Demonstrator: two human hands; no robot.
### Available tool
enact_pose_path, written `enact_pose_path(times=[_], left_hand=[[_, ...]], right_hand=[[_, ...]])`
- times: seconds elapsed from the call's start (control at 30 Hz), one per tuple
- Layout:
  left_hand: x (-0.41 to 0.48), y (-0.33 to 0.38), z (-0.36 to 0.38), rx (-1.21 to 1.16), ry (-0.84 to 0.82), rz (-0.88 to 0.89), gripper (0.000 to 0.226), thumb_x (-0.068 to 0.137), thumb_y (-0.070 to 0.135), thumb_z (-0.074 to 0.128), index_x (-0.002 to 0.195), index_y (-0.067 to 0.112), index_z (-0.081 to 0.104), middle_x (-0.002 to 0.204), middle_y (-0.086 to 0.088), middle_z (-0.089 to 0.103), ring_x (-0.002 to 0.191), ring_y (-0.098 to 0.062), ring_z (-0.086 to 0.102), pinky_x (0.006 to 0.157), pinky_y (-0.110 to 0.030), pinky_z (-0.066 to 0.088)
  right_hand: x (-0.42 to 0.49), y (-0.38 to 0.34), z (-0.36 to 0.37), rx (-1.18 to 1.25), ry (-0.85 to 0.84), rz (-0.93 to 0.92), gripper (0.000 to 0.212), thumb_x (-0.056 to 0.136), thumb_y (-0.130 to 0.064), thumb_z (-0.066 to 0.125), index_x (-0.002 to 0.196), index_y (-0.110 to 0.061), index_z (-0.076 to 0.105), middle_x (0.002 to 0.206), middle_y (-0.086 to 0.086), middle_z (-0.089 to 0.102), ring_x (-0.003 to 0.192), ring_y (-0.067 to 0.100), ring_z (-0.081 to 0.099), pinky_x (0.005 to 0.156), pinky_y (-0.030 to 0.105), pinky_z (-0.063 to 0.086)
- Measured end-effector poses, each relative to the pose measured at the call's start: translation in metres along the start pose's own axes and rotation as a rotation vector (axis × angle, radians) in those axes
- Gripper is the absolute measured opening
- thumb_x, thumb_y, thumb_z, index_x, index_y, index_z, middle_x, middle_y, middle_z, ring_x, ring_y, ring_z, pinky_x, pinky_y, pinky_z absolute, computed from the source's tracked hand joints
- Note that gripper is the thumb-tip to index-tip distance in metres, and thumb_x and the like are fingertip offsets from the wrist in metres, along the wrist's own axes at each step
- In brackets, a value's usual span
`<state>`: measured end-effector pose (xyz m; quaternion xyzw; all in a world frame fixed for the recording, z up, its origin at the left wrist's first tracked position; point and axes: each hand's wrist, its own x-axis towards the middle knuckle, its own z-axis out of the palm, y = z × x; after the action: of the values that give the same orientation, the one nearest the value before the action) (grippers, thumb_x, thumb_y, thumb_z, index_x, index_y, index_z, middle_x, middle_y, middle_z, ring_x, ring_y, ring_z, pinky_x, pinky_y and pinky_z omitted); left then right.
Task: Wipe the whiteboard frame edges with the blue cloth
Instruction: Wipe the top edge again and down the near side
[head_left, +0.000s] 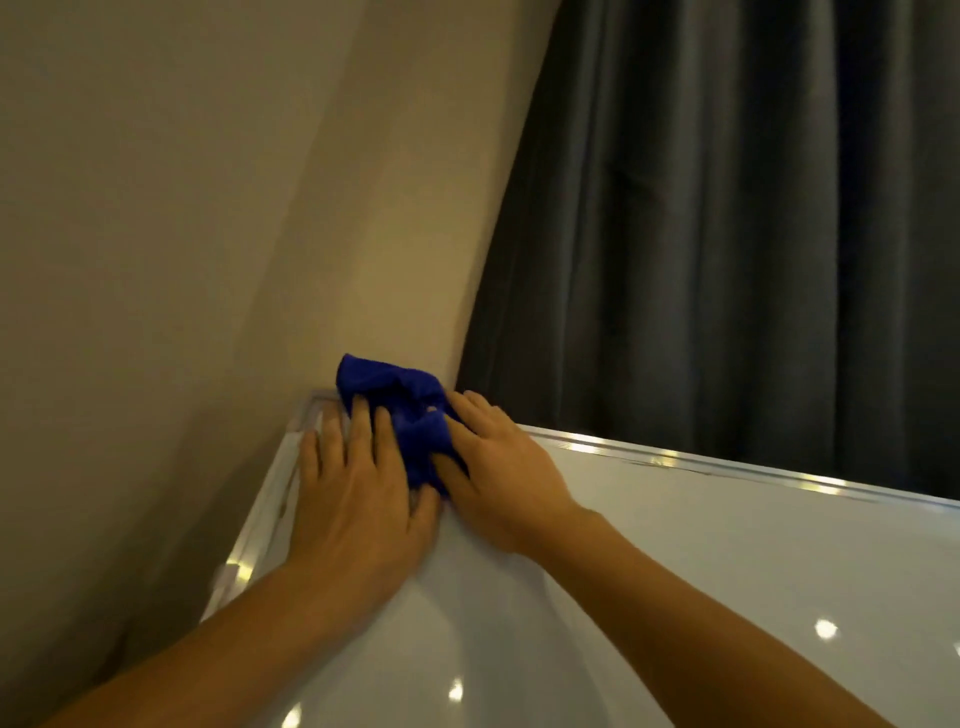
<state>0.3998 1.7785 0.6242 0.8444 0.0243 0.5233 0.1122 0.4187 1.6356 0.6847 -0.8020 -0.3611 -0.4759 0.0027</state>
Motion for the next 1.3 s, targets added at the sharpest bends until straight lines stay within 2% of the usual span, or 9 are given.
enact_pose_path(times=[0.13, 0.3, 0.5, 0.6, 0.73, 0.93, 1.0, 1.2, 1.3], left_hand=[[0.005, 0.013, 0.001, 0.061, -0.064, 0.066, 0.082, 0.092, 0.061, 0.021, 0.153, 0.014, -0.007, 0.164, -0.014, -0.008, 0.149, -0.036, -0.007, 0.121, -0.052, 0.003], [-0.002, 0.067, 0.007, 0.063, -0.17, 0.183, 0.085, 0.084, 0.066, 0.0, 0.154, 0.017, -0.002, 0.164, -0.012, -0.011, 0.149, -0.036, -0.013, 0.122, -0.051, 0.0], [-0.003, 0.213, 0.017, -0.013, -0.089, 0.288, 0.074, 0.092, 0.06, 0.031, 0.149, 0.013, 0.027, 0.159, -0.012, 0.026, 0.148, -0.034, 0.016, 0.119, -0.046, 0.015], [-0.006, 0.274, 0.036, 0.009, -0.151, 0.302, 0.077, 0.092, 0.064, 0.024, 0.153, 0.017, 0.016, 0.163, -0.009, 0.015, 0.149, -0.034, 0.008, 0.12, -0.047, 0.011], [-0.017, 0.36, 0.057, 0.012, -0.209, 0.328, 0.079, 0.092, 0.064, 0.02, 0.154, 0.016, 0.01, 0.164, -0.009, 0.006, 0.15, -0.037, 0.001, 0.12, -0.051, 0.007], [-0.033, 0.489, 0.056, -0.006, -0.184, 0.325, 0.071, 0.093, 0.058, 0.033, 0.147, 0.013, 0.03, 0.158, -0.013, 0.029, 0.145, -0.039, 0.019, 0.116, -0.05, 0.021], [-0.036, 0.519, 0.058, -0.027, -0.154, 0.316, 0.069, 0.091, 0.057, 0.035, 0.144, 0.012, 0.035, 0.154, -0.013, 0.036, 0.142, -0.039, 0.025, 0.113, -0.05, 0.025], [-0.041, 0.588, 0.084, 0.071, -0.301, 0.365, 0.079, 0.091, 0.068, 0.022, 0.154, 0.02, 0.011, 0.165, -0.01, 0.003, 0.149, -0.04, 0.001, 0.119, -0.055, 0.008], [-0.046, 0.634, 0.098, 0.062, -0.251, 0.394, 0.079, 0.091, 0.067, 0.022, 0.154, 0.019, 0.011, 0.164, -0.011, 0.003, 0.148, -0.042, 0.001, 0.119, -0.057, 0.009]], right_hand=[[-0.061, 0.079, -0.027, -0.129, 0.07, 0.198, 0.047, 0.1, -0.038, 0.042, 0.145, -0.028, 0.038, 0.156, -0.002, 0.034, 0.146, 0.02, 0.024, 0.116, 0.027, 0.004], [-0.134, 0.153, -0.068, -0.067, 0.302, 0.706, 0.037, 0.095, -0.024, 0.052, 0.131, -0.013, 0.055, 0.139, 0.011, 0.055, 0.135, 0.033, 0.041, 0.114, 0.048, 0.033], [-0.138, 0.178, -0.079, 0.009, 0.221, 0.277, 0.034, 0.093, -0.031, 0.048, 0.123, -0.018, 0.059, 0.125, 0.007, 0.062, 0.116, 0.026, 0.05, 0.098, 0.033, 0.043], [-0.199, 0.276, -0.132, -0.077, 0.184, 0.577, 0.03, 0.095, -0.027, 0.048, 0.116, -0.012, 0.063, 0.116, 0.016, 0.063, 0.104, 0.037, 0.059, 0.084, 0.042, 0.046], [-0.285, 0.381, -0.198, -0.215, 0.046, 0.917, 0.034, 0.092, -0.029, 0.051, 0.117, -0.009, 0.062, 0.116, 0.021, 0.066, 0.101, 0.041, 0.061, 0.086, 0.043, 0.049], [-0.285, 0.384, -0.18, -0.089, 0.05, 0.385, 0.053, 0.093, -0.03, 0.048, 0.144, -0.026, 0.038, 0.133, 0.015, 0.054, 0.123, 0.034, 0.044, 0.102, 0.047, 0.042], [-0.298, 0.399, -0.191, -0.087, 0.074, 0.281, 0.046, 0.092, -0.027, 0.05, 0.138, -0.023, 0.049, 0.131, 0.009, 0.057, 0.12, 0.03, 0.047, 0.1, 0.046, 0.044], [-0.403, 0.525, -0.258, -0.103, 0.141, 0.711, 0.032, 0.092, -0.014, 0.05, 0.117, -0.026, 0.065, 0.122, 0.008, 0.065, 0.106, 0.037, 0.059, 0.092, 0.046, 0.047], [-0.41, 0.542, -0.257, -0.188, 0.161, 0.698, 0.033, 0.093, -0.018, 0.048, 0.122, -0.022, 0.063, 0.122, 0.008, 0.062, 0.111, 0.035, 0.054, 0.098, 0.044, 0.042]])
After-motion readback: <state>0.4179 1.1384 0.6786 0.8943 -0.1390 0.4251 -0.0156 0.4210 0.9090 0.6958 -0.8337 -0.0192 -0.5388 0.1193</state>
